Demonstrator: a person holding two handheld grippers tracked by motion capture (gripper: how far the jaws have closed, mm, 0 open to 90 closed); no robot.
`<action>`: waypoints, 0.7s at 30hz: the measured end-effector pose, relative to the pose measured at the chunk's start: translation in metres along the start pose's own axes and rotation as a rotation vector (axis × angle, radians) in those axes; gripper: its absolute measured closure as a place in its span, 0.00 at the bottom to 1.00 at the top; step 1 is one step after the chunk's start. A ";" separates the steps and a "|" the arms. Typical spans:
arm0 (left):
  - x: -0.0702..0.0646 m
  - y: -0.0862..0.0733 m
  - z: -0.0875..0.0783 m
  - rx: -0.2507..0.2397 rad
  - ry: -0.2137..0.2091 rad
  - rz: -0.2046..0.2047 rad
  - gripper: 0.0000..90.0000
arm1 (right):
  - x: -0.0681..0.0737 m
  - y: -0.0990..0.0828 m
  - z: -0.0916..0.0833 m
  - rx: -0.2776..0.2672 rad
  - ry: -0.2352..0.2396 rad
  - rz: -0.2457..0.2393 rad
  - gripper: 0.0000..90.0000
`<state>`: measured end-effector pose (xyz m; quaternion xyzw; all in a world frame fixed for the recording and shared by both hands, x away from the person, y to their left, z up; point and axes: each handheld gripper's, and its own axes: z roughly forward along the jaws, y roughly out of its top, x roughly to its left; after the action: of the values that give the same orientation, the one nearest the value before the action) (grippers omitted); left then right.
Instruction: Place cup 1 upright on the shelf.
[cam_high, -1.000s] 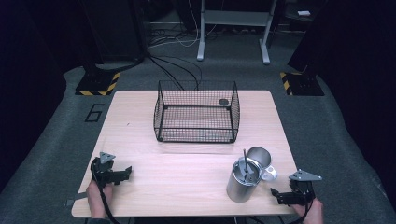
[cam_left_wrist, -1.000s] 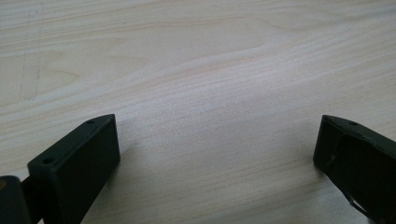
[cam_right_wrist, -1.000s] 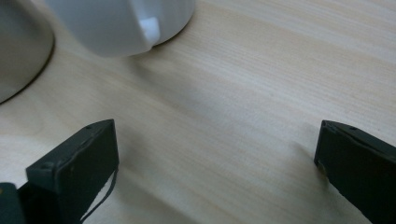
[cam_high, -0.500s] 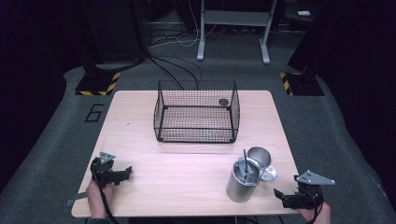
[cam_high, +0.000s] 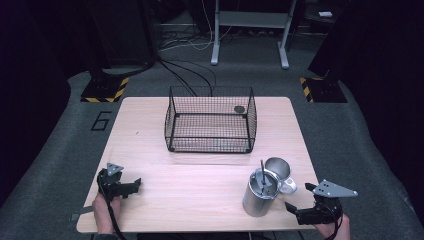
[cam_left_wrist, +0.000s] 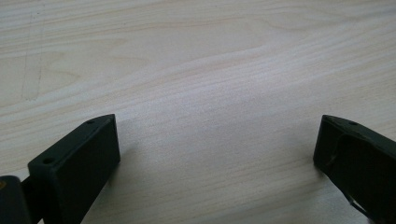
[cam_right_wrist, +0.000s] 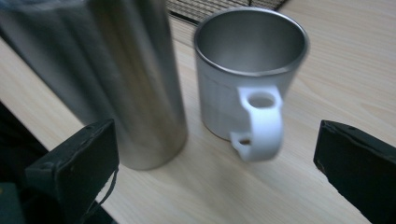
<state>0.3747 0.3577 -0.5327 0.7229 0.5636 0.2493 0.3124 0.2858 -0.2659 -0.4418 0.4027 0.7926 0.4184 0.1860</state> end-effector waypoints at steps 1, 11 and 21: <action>0.000 0.000 0.000 0.000 0.001 0.003 0.00 | 0.002 0.002 0.000 -0.007 0.007 0.000 0.00; 0.000 0.000 0.000 0.000 0.004 0.003 0.00 | 0.025 0.019 0.009 -0.061 0.097 -0.052 0.00; -0.001 0.000 0.000 0.001 0.003 -0.001 0.00 | 0.044 0.033 0.035 -0.094 0.150 -0.088 0.00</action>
<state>0.3741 0.3570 -0.5327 0.7223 0.5646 0.2498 0.3116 0.2969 -0.2018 -0.4334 0.3257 0.8007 0.4757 0.1632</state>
